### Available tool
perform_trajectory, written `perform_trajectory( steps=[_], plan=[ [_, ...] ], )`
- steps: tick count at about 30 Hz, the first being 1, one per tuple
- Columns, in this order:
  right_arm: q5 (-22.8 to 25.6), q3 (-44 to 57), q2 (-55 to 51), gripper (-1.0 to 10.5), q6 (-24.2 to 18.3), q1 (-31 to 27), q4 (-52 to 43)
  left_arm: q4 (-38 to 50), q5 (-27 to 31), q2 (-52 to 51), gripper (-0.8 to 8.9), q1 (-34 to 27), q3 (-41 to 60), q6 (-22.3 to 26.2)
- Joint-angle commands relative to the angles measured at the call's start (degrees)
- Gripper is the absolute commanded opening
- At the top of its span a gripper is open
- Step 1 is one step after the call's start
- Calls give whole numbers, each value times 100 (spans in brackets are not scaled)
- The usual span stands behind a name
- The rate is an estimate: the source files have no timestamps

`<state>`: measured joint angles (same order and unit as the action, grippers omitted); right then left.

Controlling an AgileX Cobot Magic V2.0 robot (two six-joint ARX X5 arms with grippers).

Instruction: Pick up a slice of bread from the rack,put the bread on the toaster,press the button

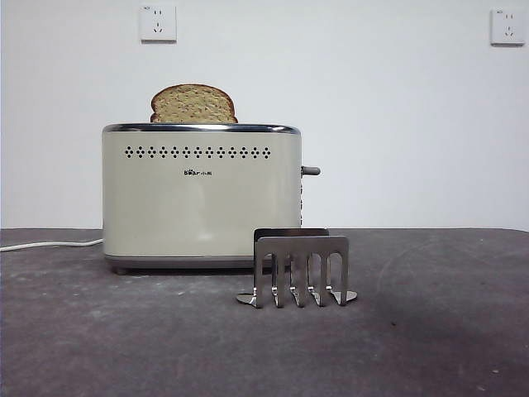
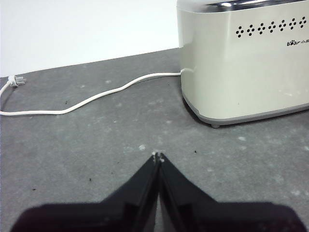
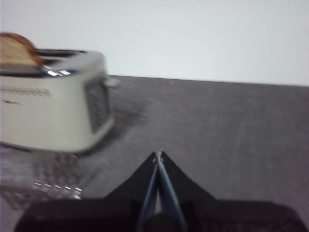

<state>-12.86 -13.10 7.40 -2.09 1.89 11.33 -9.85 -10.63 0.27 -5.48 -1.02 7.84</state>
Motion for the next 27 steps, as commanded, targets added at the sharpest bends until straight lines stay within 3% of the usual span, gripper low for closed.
perform_trajectory(
  steps=[1,9,27],
  plan=[
    [297,459,-278,1,280,-7,-101,15,7,-9,-3,-15,85,-37],
    [426,1235,-734,1,573,-7,-96,15,7,-9,-3,-15,85,-37],
    [442,1261,-730,1,632,0,-105,17,4,-9,-3,-15,85,-37]
  ],
)
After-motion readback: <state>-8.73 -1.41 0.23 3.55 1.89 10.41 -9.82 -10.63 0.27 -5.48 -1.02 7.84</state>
